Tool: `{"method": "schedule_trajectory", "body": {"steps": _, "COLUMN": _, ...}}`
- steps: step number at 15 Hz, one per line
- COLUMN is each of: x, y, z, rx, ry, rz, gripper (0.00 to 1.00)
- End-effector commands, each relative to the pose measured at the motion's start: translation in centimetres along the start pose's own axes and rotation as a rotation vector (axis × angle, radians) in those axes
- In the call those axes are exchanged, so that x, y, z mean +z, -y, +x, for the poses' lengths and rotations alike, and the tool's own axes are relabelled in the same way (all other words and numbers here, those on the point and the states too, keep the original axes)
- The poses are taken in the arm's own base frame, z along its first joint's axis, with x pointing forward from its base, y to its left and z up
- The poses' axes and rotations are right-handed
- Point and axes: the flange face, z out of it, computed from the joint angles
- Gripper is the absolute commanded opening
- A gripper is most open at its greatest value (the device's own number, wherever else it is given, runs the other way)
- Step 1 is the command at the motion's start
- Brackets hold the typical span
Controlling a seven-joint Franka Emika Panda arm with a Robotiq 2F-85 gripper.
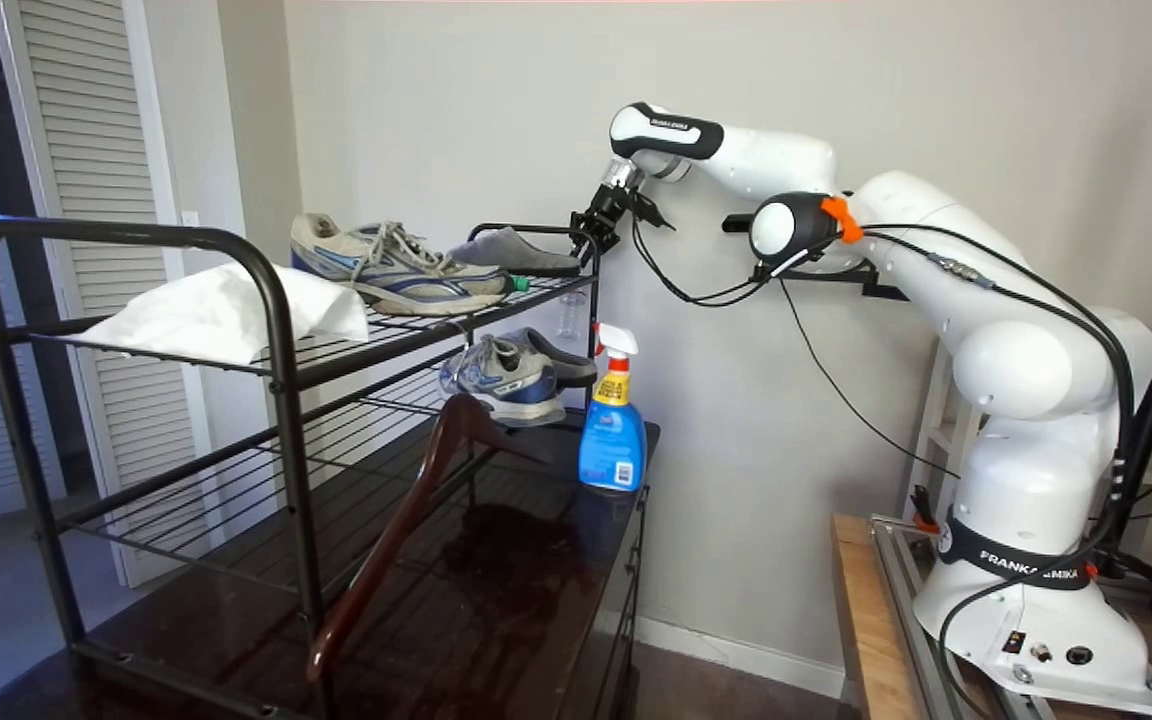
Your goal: Put the water bottle on the second shelf of the rack.
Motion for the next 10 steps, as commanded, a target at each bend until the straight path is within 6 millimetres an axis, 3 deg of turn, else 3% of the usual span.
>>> {"method": "schedule_trajectory", "body": {"steps": 1, "x": 1.2, "y": 1.0, "z": -0.1, "rx": 0.015, "ry": 0.015, "rz": 0.048, "gripper": 0.08}}
{"method": "schedule_trajectory", "body": {"steps": 4, "x": 2.1, "y": 1.4, "z": -0.2, "rx": 0.034, "ry": 0.023, "rz": 0.046, "gripper": 0.08}}
{"method": "schedule_trajectory", "body": {"steps": 10, "x": 3.6, "y": -0.1, "z": -0.9, "rx": 0.083, "ry": 0.096, "rz": 0.096, "gripper": 0.08}}
